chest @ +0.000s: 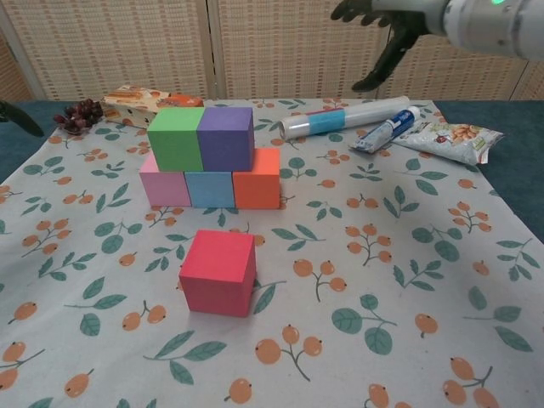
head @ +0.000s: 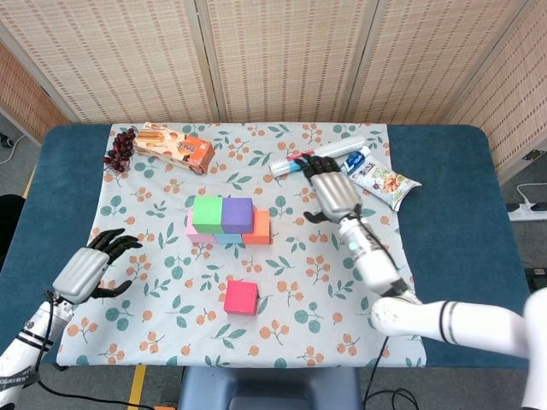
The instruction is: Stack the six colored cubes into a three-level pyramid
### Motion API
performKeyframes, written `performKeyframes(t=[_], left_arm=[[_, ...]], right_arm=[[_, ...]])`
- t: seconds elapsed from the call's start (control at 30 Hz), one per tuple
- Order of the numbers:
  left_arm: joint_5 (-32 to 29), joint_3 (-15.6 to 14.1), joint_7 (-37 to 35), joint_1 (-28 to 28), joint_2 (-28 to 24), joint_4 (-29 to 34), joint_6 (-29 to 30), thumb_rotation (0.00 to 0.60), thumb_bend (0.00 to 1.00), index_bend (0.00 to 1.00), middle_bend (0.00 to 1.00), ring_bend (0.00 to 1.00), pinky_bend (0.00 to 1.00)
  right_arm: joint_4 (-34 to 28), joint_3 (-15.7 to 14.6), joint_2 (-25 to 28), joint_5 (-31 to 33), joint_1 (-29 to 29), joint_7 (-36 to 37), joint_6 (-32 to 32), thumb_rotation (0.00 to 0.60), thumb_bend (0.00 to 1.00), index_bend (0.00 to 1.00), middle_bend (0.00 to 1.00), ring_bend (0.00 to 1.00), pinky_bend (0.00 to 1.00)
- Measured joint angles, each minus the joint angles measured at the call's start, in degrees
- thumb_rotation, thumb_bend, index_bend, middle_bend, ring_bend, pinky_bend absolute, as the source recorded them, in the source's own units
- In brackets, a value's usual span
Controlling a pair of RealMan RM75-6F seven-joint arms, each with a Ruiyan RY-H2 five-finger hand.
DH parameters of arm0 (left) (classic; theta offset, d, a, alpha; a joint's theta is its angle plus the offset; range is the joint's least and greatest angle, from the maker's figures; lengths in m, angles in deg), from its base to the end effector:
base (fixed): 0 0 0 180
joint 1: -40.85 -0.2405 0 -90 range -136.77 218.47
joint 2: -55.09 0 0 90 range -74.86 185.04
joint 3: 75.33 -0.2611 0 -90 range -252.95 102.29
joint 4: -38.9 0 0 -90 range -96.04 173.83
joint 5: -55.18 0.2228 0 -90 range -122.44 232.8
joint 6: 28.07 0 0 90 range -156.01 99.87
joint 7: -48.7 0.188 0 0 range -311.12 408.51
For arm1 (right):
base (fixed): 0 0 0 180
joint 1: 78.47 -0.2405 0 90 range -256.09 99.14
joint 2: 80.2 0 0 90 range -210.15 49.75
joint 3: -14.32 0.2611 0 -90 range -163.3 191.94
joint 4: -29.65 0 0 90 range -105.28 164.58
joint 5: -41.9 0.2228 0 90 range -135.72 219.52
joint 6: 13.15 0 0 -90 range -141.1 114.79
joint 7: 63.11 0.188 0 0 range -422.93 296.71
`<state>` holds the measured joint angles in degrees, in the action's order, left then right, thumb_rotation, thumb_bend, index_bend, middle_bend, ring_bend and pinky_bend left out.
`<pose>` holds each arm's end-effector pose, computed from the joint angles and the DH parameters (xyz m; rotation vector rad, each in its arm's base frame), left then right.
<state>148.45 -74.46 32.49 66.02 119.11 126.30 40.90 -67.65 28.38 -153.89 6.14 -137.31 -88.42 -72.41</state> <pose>-0.2527 0.3172 0.0976 -1.8073 -0.9984 -1.0721 -0.0701 -0.4493 0.0510 1.6836 -0.9845 0.9604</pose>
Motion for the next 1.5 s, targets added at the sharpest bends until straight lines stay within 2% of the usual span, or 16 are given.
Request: performKeyframes(t=[0.1, 0.23, 0.43, 0.67, 0.87, 1.17, 1.3, 1.5], left_arm=[[3.6, -0.9, -0.3, 0.4, -0.8, 2.3, 1.2, 0.600, 0.29, 0.30, 0.27, 0.18, 0.22], [8.9, -2.6, -1.9, 2.4, -1.5, 5.5, 0.6, 0.600, 0.29, 0.26, 0.25, 0.17, 0.20], [9.8, -3.1, -1.0, 7.1, 0.0, 7.9, -7.0, 0.600, 0.29, 0.14, 0.16, 0.09, 0.16], [4.5, -1.7, 3.9, 13.1, 5.1, 8.8, -18.4, 0.600, 0.31, 0.07, 0.09, 0.03, 0.14], [-2.2, 0.0, 9.9, 16.2, 9.4, 8.8, -24.2, 0.600, 0.31, 0.00, 0.02, 0.00, 0.11], [-10.2, 2.4, 17.4, 19.0, 14.5, 9.2, -27.5, 0.600, 0.30, 0.02, 0.03, 0.00, 0.11], [-12.6, 2.7, 20.0, 19.5, 16.7, 8.4, -27.7, 0.600, 0.30, 0.08, 0.10, 0.05, 0.14], [-15.4, 2.8, 23.5, 19.1, 20.7, 5.9, -25.0, 0.600, 0.29, 0.16, 0.19, 0.13, 0.22]], right_arm=[[-3.7, -1.2, 5.2, -4.6, 5.4, 3.9, -2.8, 0.600, 0.13, 0.00, 0.00, 0.00, 0.00], [-6.4, -2.8, 9.7, -9.7, 11.1, 9.0, -5.5, 0.600, 0.13, 0.00, 0.00, 0.00, 0.00], [-6.8, -4.9, 12.8, -16.5, 17.6, 15.2, -7.7, 0.600, 0.13, 0.00, 0.00, 0.00, 0.00], [-5.0, -6.2, 14.1, -21.8, 22.9, 21.3, -8.6, 0.600, 0.13, 0.00, 0.00, 0.00, 0.00], [-1.8, -6.2, 14.1, -24.0, 25.4, 25.5, -7.9, 0.600, 0.13, 0.00, 0.00, 0.00, 0.00], [1.4, -5.2, 13.8, -26.2, 27.4, 28.6, -5.9, 0.600, 0.13, 0.00, 0.00, 0.00, 0.00], [2.2, -4.7, 13.7, -26.5, 28.1, 29.4, -5.1, 0.600, 0.13, 0.00, 0.00, 0.00, 0.00], [2.4, -4.1, 13.6, -27.3, 28.9, 29.9, -4.8, 0.600, 0.13, 0.00, 0.00, 0.00, 0.00]])
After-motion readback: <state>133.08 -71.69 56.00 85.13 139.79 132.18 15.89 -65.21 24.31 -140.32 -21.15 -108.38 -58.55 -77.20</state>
